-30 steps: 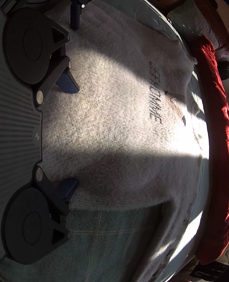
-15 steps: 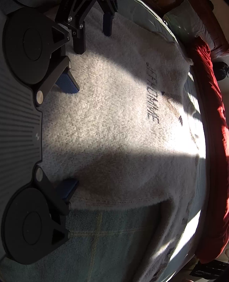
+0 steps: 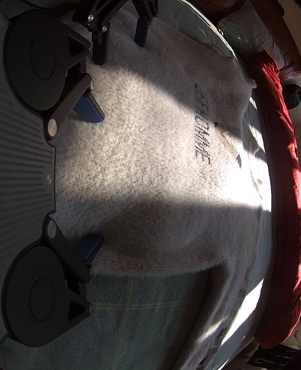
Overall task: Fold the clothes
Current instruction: 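Grasp the lettered sleeve cuff with the left gripper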
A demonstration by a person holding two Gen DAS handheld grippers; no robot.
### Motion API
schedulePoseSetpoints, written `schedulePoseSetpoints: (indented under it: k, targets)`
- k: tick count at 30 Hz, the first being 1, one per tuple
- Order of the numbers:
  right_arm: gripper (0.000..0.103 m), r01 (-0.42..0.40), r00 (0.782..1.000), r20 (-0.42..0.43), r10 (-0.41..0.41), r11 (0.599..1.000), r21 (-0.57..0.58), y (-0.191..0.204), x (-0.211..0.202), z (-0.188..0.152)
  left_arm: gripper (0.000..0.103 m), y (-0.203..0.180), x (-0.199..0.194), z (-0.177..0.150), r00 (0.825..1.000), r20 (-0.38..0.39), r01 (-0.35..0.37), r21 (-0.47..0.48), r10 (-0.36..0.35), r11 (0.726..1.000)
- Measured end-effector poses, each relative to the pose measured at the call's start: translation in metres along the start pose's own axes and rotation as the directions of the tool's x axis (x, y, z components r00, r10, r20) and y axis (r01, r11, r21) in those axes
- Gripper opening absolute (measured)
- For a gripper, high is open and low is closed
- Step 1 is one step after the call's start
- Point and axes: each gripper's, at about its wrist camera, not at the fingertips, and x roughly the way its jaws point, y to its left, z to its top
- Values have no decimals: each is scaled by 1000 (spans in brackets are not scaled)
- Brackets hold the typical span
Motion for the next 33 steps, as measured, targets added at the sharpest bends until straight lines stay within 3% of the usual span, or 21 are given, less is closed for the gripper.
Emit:
schedulePoseSetpoints:
  k: [4, 7, 10, 12, 15, 18, 22, 24, 27, 30, 33]
  targets:
    - [103, 0, 1000, -2, 0, 1000, -13, 1, -1, 0, 102, 11, -25, 12, 998, 39, -53, 8, 53, 999]
    - [103, 14, 1000, -10, -14, 1000, 3, 3, -3, 5, 102, 37, -52, 27, 987, 124, -100, -19, 102, 995]
    - [103, 26, 1000, -13, -26, 999, 33, 6, -5, 12, 101, 73, -70, 40, 961, 185, -191, -87, 204, 978]
    - [103, 21, 1000, -6, -21, 999, 43, 9, -6, 18, 95, 105, -76, 47, 935, 206, -263, -148, 290, 953]
    - [103, 18, 1000, 12, -18, 998, 60, 12, -4, 28, 82, 149, -70, 53, 913, 184, -315, -247, 363, 917]
    - [103, 15, 1000, 10, -16, 997, 79, 15, 2, 36, 77, 183, -52, 54, 918, 167, -299, -303, 359, 905]
    - [103, 34, 999, -2, -34, 998, 58, 22, 12, 42, 77, 197, -28, 57, 929, 159, -272, -318, 334, 908]
    - [103, 52, 999, -14, -52, 998, 41, 24, 17, 43, 75, 199, -16, 60, 926, 153, -286, -309, 345, 907]
    - [103, 71, 997, -17, -71, 997, 30, 27, 23, 45, 53, 205, 1, 67, 897, 119, -369, -323, 425, 871]
    - [103, 83, 996, -18, -83, 996, 18, 28, 26, 46, 50, 214, 2, 69, 885, 138, -365, -391, 446, 845]
    - [103, 89, 996, -13, -89, 996, 13, 29, 29, 47, 49, 212, 2, 74, 855, 141, -402, -430, 500, 808]
